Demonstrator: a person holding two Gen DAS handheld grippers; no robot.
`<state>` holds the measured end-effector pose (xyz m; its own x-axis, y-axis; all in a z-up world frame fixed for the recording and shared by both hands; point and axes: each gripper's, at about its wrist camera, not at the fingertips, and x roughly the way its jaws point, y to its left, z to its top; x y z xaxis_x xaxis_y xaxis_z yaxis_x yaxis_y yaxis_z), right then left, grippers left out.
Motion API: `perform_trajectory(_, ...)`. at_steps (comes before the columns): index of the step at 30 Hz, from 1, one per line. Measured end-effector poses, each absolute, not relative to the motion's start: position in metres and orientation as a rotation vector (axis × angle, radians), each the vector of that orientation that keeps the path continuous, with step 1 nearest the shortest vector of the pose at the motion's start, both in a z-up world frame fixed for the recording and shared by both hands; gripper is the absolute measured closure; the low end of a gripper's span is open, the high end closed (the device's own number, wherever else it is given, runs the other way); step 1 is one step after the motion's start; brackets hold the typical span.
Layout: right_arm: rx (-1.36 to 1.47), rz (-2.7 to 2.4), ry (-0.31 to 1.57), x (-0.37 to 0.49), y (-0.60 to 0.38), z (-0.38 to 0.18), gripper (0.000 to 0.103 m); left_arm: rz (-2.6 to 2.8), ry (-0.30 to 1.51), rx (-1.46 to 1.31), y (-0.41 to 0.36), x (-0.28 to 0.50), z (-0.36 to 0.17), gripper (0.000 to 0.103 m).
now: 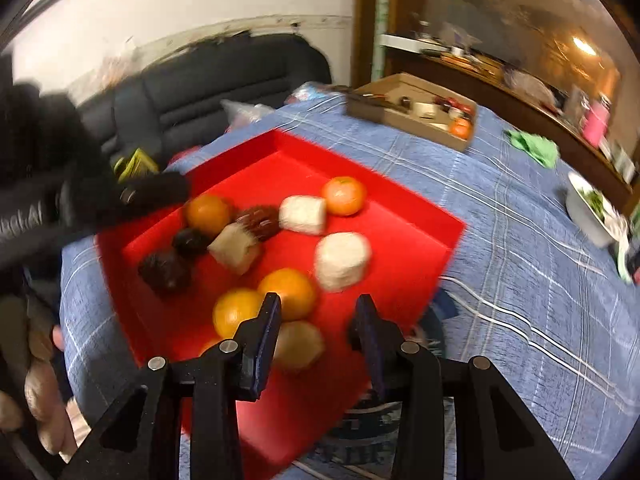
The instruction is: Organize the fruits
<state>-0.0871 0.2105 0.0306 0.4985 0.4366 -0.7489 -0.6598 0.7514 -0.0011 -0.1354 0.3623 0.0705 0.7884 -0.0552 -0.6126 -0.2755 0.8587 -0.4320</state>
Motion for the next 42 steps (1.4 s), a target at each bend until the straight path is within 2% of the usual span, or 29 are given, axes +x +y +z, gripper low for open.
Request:
perform_trajectory(3,-0.220,0.835,0.831,-0.098,0.210,0.040,0.060,0.130,0.650,-0.514,0.361,-0.139,0.075,0.042)
perform_trajectory(9,-0.153,0.694,0.805,-0.092,0.173,0.051,0.055,0.167,0.641,-0.423,0.343,-0.140,0.081,0.041)
perform_trajectory(11,-0.119,0.650,0.812,-0.091,0.159,0.051,0.052,0.224,0.634,-0.350,0.329,-0.139,0.084,0.036)
perform_trajectory(13,-0.086,0.601,0.809,-0.093,0.145,0.050,0.048,0.272,0.626,-0.295,0.316,-0.140,0.087,0.024)
perform_trajectory(18,-0.070,0.490,0.786,-0.097,0.120,0.050,0.038,0.347,0.619,-0.203,0.290,-0.139,0.093,0.009)
perform_trajectory(32,-0.109,0.466,0.739,-0.124,0.099,0.049,0.029,0.335,0.654,-0.155,0.250,-0.144,0.099,0.009)
perform_trajectory(42,-0.090,0.456,0.725,-0.130,0.084,0.051,0.026,0.321,0.641,-0.110,0.228,-0.147,0.104,0.009)
